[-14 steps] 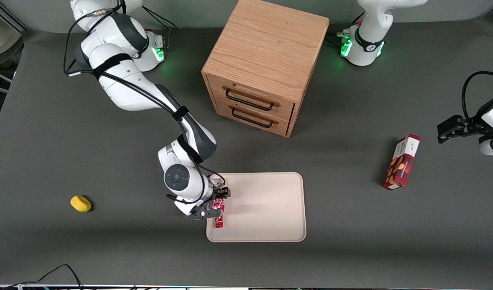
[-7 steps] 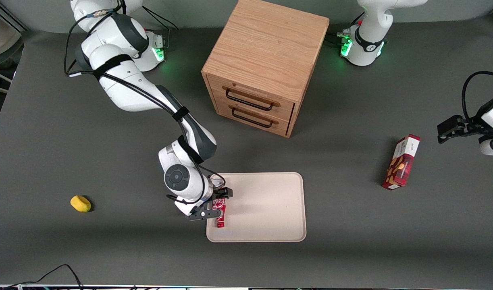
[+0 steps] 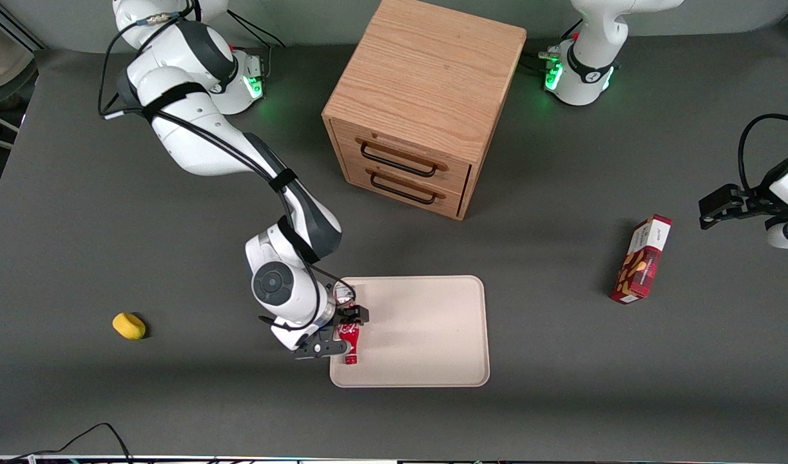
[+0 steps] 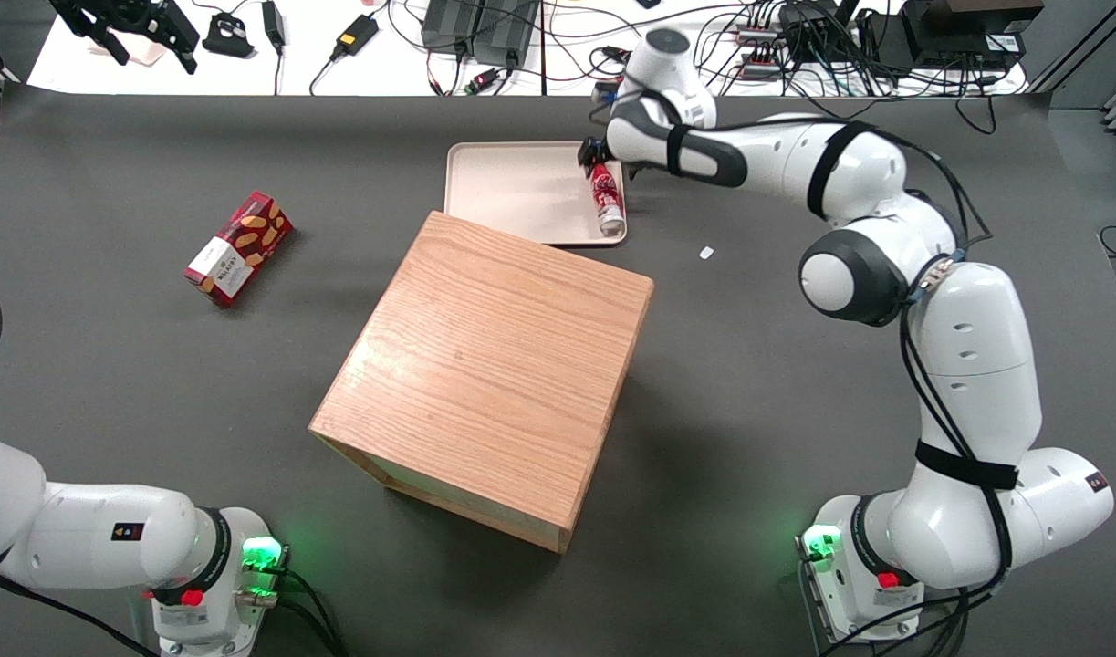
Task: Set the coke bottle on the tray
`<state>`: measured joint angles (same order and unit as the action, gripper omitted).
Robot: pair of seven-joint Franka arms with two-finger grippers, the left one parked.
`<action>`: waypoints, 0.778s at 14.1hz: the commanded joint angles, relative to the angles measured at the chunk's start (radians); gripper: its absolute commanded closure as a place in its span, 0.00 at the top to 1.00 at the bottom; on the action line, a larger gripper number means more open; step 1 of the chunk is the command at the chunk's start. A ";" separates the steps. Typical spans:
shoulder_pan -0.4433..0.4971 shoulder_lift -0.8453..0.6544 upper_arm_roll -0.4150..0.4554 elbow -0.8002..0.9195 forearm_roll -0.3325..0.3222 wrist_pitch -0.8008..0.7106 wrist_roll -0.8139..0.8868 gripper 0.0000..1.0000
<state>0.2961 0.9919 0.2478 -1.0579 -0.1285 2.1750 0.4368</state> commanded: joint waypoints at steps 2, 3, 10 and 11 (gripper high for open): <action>-0.077 -0.276 -0.002 -0.173 0.058 -0.096 0.010 1.00; -0.096 -0.356 -0.004 -0.236 0.058 -0.116 0.025 1.00; -0.391 -0.913 0.093 -0.792 0.061 -0.135 -0.082 1.00; -0.406 -0.961 0.094 -0.832 0.063 -0.150 -0.117 1.00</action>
<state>-0.0652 0.2071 0.3219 -1.6931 -0.0877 2.0162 0.3700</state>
